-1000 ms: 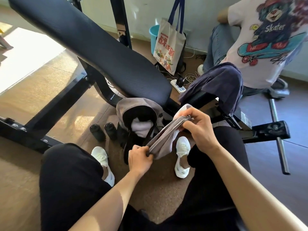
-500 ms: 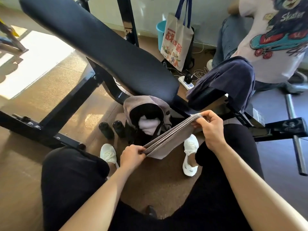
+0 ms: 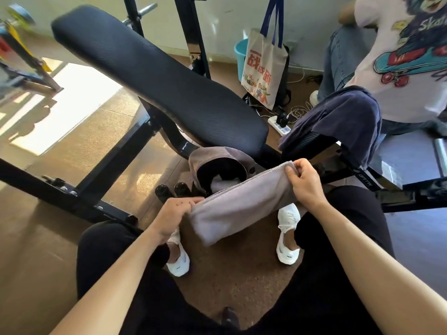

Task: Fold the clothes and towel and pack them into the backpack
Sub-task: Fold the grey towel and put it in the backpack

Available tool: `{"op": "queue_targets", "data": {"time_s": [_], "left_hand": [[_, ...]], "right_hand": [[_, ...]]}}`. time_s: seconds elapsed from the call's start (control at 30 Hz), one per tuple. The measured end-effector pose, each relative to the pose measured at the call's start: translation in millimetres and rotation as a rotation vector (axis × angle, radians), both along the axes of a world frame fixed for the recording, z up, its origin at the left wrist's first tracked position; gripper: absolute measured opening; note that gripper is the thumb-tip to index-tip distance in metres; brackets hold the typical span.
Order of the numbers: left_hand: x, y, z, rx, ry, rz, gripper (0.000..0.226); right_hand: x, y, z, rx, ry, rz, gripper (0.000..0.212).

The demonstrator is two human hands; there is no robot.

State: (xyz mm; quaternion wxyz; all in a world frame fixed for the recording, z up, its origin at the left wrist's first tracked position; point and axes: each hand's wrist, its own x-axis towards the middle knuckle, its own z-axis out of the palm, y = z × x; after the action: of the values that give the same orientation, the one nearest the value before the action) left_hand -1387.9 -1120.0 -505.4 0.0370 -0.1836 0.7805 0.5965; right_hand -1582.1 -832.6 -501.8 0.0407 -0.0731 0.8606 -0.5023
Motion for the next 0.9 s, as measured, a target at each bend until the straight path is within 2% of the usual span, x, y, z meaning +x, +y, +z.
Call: {"op": "queue_targets", "data": {"time_s": [0.03,0.1,0.17,0.23,0.4,0.47,0.6,0.73,0.8,0.9], "left_hand": [[2,-1,2,0.197,-0.070,0.020,0.014],[7,-4,-4,0.468,-0.168,0.096,0.032],[9,-3,-12,0.585,-0.208,0.164,0.041],[7,5,-15,0.659,-0.209,0.265,0.030],[4,9,-23,0.607,-0.189,0.554,0.030],[2,9,-24,0.582,-0.174,0.624,0.028],[-4,20,-24,0.546,-0.169,0.754,0.042],[-6,18,-24,0.481,-0.205,0.631,0.055],[-3,13,-22,0.458,-0.244,0.480,0.065],[6,6,-23,0.526,-0.338,0.270,0.086]], "right_hand": [[2,-2,-1,0.005,-0.010,0.013,0.015],[6,-4,-5,0.025,-0.032,0.041,0.017],[9,-4,-8,0.044,-0.047,0.051,0.017],[10,-4,-8,0.063,-0.056,0.052,0.018],[14,-3,-12,0.066,-0.127,0.059,0.016],[19,-5,-12,-0.026,-0.164,0.036,0.014],[32,-12,-14,-0.222,-0.284,-0.035,0.011],[33,-13,-17,-0.293,-0.393,-0.092,0.015],[31,-11,-16,-0.315,-0.404,-0.102,0.017],[27,-9,-14,-0.318,-0.387,-0.107,0.019]]}}
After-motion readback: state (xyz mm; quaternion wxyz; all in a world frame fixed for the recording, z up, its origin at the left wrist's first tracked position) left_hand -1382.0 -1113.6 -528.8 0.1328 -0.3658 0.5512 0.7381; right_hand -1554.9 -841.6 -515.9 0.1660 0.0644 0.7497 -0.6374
